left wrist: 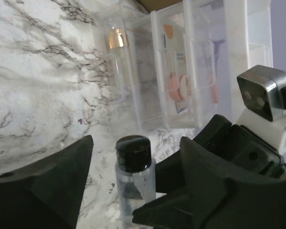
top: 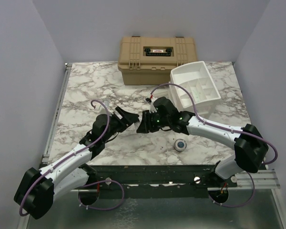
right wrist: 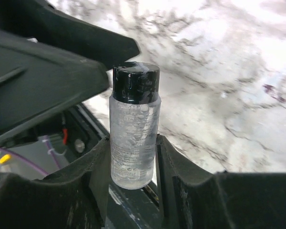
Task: Organize the makeup
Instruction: Place the makeup in the drawer.
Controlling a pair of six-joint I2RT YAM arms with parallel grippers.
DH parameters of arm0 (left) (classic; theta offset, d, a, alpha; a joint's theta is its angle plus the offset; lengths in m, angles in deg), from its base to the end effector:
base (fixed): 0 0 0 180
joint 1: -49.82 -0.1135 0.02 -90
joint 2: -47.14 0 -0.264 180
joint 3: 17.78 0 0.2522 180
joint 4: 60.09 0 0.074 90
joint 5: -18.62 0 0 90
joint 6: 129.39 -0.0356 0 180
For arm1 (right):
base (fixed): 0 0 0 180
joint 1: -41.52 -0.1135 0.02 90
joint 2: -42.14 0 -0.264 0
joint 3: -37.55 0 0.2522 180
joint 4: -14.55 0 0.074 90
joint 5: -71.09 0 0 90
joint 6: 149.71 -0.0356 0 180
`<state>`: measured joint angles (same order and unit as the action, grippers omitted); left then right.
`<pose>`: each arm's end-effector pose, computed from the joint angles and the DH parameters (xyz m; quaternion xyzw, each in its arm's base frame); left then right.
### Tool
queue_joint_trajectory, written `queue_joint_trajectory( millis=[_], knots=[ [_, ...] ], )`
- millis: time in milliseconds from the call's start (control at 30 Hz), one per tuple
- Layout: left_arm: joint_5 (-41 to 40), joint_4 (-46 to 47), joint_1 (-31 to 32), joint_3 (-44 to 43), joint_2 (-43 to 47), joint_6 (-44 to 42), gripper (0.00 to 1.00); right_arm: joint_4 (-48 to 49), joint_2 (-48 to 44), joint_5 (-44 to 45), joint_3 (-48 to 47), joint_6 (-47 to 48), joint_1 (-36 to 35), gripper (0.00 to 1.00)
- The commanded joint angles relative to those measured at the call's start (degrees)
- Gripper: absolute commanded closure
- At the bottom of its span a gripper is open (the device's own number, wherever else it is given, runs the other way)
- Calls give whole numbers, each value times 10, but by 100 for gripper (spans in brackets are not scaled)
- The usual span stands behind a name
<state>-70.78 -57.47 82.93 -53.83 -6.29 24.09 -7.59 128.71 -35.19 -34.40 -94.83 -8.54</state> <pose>0.1752 -0.1147 0.2223 -0.2044 0.7652 -0.4585 0.4030 0.2074 0.2632 0.2486 -0.1780 0.8692 0.3934 0.2409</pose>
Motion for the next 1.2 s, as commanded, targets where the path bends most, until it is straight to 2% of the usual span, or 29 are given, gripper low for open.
queue_joint_trajectory(
  millis=[0, 67, 200, 467, 600, 800, 1167],
  knots=[
    [-19, -49, -3, -17, 9, -19, 15, -102, -8, 95, -37, 58, -2, 73],
    [-30, -66, -3, -22, 13, -24, 8, -132, -7, 128, -46, 78, -2, 73],
    [-41, -83, -3, -25, 18, -29, 2, -173, -5, 206, -58, 103, -2, 73],
    [-37, -97, -2, -30, 13, -38, 1, -273, 38, 380, -118, 155, -1, 72],
    [-36, -102, -3, -36, 11, -45, 1, -288, 52, 429, -130, 173, 0, 71],
    [-35, -104, -3, -34, 10, -45, 1, -298, 81, 461, -145, 193, 14, 70],
    [-31, -105, -3, -34, 7, -47, 1, -279, 128, 454, -150, 219, 27, 65]
  ],
)
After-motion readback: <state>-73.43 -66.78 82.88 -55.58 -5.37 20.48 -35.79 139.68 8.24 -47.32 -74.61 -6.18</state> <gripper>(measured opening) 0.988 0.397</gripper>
